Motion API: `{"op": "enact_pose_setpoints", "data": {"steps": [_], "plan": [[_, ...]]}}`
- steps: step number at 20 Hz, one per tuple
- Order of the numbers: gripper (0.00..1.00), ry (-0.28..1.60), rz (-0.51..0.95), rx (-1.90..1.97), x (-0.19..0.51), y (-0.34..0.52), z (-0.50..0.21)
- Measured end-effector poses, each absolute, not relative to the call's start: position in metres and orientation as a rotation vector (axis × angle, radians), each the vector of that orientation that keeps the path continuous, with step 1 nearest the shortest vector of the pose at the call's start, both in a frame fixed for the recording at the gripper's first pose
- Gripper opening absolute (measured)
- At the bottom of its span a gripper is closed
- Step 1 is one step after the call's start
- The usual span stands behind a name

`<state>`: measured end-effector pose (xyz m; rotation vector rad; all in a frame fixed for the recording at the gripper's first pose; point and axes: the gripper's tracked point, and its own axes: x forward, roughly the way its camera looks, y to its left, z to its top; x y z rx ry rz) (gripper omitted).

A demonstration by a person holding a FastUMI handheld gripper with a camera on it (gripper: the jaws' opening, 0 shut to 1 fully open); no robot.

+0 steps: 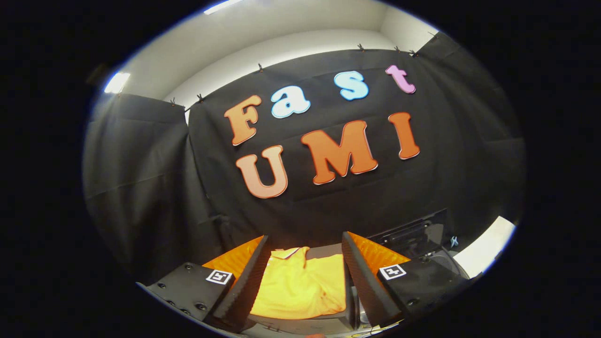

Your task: Put the clothes into the washing machine and then close the washing machine lid.

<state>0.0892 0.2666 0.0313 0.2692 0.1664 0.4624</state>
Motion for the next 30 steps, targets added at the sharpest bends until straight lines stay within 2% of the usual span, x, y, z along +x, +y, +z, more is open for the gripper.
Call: {"op": "enact_pose_setpoints", "data": {"steps": [5, 12, 19, 26, 30], "plan": [[0.98, 0.223, 0.588, 0.252, 0.117, 0.344, 0.014], [0.98, 0.402, 0.623, 0.197, 0.136, 0.413, -0.066], [0.98, 0.562, 0.613, 0.138, 0.142, 0.443, -0.137], [0.98, 0.619, 0.574, 0.059, 0.147, 0.456, -0.173], [0.96, 0.582, 0.565, -0.067, 0.147, 0.456, -0.177]]}}
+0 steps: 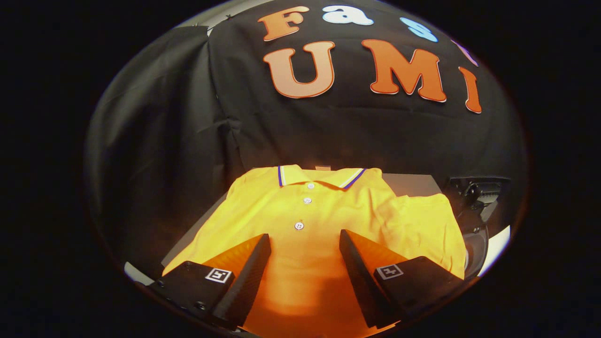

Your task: Put the clothes into the washing machine and then close the washing machine lid.

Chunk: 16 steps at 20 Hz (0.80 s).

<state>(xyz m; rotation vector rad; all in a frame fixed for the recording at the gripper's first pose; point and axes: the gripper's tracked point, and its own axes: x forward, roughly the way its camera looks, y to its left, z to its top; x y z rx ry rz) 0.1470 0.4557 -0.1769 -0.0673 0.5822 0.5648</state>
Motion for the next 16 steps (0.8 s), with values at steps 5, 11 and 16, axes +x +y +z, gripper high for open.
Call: {"op": "enact_pose_setpoints", "data": {"steps": [5, 11, 16], "plan": [[0.93, 0.557, 0.605, -0.113, 0.148, 0.46, -0.182], [0.44, 0.577, 0.672, -0.118, 0.135, 0.47, -0.182], [0.12, 0.562, 0.682, -0.057, 0.137, 0.473, -0.183]]}}
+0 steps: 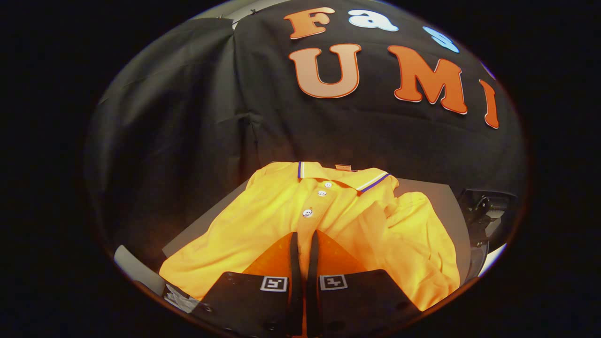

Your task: Put the clothes into the washing machine and then close the washing machine lid.

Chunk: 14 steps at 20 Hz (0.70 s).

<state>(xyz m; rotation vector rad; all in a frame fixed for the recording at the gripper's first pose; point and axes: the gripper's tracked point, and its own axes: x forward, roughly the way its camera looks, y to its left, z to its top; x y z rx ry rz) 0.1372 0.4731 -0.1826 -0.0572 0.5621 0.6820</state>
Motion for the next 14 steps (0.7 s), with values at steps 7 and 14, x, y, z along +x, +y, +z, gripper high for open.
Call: {"op": "enact_pose_setpoints", "data": {"steps": [7, 14], "plan": [[0.08, 0.313, 0.715, 0.209, 0.134, 0.473, -0.147], [0.08, 0.06, 0.756, 0.201, 0.115, 0.469, -0.057]]}}
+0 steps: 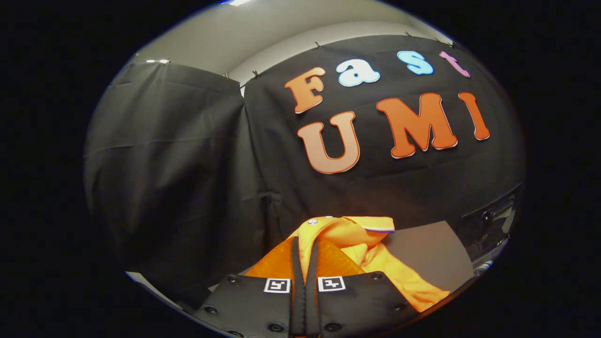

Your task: Put the clothes into the washing machine and then close the washing machine lid.

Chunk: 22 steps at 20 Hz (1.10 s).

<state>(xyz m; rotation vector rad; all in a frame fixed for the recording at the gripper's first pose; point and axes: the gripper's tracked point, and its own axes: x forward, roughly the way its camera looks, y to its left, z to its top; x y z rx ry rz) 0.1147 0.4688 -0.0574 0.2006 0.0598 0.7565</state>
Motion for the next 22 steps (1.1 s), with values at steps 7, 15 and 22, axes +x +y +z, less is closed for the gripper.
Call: {"op": "enact_pose_setpoints", "data": {"steps": [7, 15, 22], "plan": [[0.08, -0.065, 0.692, 0.176, 0.081, 0.429, 0.009], [0.08, -0.154, 0.535, 0.115, 0.095, 0.354, 0.064], [0.08, -0.234, 0.474, 0.08, 0.111, 0.231, 0.094]]}}
